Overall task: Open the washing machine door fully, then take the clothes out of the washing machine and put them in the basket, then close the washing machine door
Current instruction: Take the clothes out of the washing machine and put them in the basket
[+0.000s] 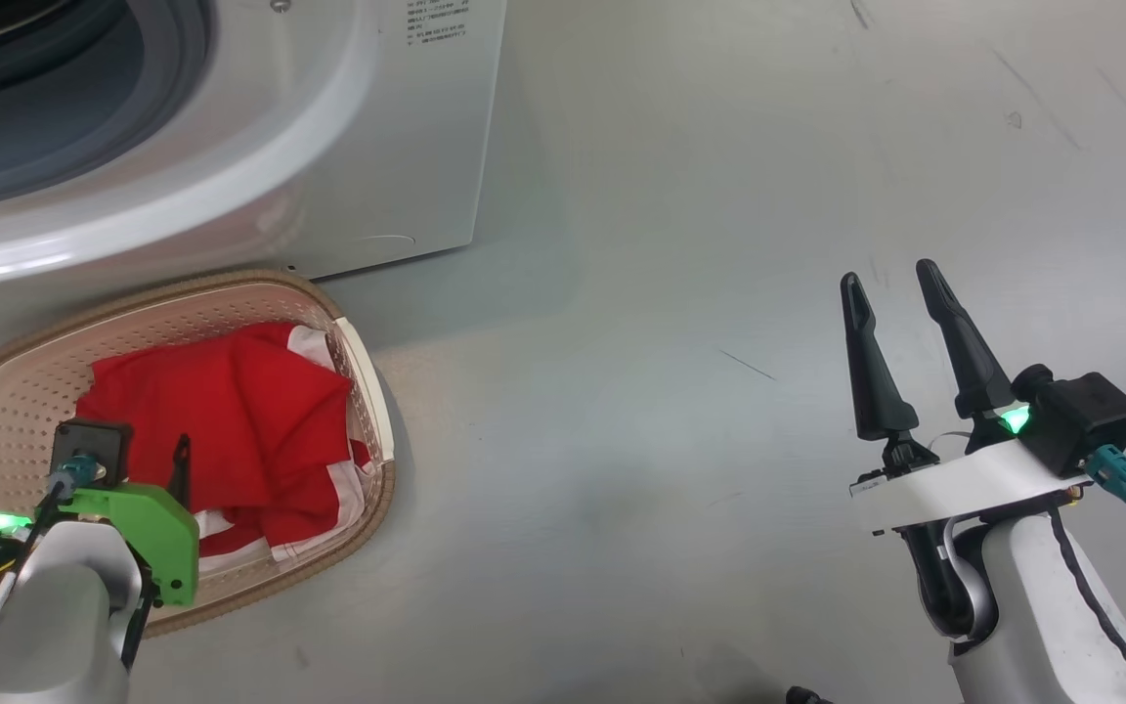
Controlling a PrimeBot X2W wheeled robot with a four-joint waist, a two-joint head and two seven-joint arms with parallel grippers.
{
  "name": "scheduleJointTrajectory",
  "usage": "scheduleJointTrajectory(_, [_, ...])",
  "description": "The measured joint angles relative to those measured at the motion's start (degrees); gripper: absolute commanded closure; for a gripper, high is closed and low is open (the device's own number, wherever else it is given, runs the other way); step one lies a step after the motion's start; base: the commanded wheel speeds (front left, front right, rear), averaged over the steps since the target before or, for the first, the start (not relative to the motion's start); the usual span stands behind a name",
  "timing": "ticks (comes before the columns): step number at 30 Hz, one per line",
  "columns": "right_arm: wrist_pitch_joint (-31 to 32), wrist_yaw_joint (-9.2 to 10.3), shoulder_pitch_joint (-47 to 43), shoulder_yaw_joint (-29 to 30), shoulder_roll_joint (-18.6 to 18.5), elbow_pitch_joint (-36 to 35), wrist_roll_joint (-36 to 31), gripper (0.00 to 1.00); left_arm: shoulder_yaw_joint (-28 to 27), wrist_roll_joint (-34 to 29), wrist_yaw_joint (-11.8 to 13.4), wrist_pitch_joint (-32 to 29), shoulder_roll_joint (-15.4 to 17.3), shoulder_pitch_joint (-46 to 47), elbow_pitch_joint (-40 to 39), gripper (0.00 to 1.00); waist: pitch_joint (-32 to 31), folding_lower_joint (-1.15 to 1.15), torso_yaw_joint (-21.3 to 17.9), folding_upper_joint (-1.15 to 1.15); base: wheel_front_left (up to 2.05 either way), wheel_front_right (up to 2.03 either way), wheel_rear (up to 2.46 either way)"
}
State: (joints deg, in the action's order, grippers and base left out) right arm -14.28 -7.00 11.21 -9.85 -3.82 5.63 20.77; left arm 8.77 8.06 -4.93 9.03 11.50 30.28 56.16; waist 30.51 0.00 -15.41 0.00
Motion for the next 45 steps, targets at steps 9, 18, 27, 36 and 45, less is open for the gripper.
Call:
scheduleJointTrajectory(9, [0.00, 0.00, -0.01, 1.07, -0.01, 0.41, -0.10, 0.00, 0.22, 0.59, -0.49, 3.74, -2.25, 0.75, 0.07, 0.00, -2.77, 0.00, 1.40, 0.00, 0.00, 0.00, 0.00])
scheduleJointTrajectory(18, [0.00, 0.00, -0.22, 2.45, -0.97, 1.14, -0.26, 0.00, 2.49, 0.47, -1.25, 5.24, -5.50, 1.64, -3.10, 0.00, -6.58, 0.00, 4.84, 0.00, 0.00, 0.00, 0.00])
scheduleJointTrajectory(27, [0.00, 0.00, -2.47, 3.20, -1.94, 2.11, -0.31, 0.00, 3.21, 0.44, -1.43, 5.41, -7.33, 1.11, -9.35, 0.00, -11.27, 0.00, 9.88, 0.00, 0.00, 0.00, 0.00])
scheduleJointTrajectory(36, [0.00, 0.00, -4.82, 3.52, -2.63, 2.30, -0.53, 0.00, 2.27, 1.63, -1.45, 5.42, -8.61, -4.33, -18.64, 0.00, -16.56, 0.00, 14.76, 0.00, 0.00, 0.00, 0.00])
scheduleJointTrajectory(45, [0.00, 0.00, -7.98, 3.32, -2.53, 2.54, -0.52, 0.00, -0.11, 4.08, -1.13, 5.42, -8.80, -10.90, -24.86, 0.00, -21.96, 0.00, 17.85, 0.00, 0.00, 0.00, 0.00])
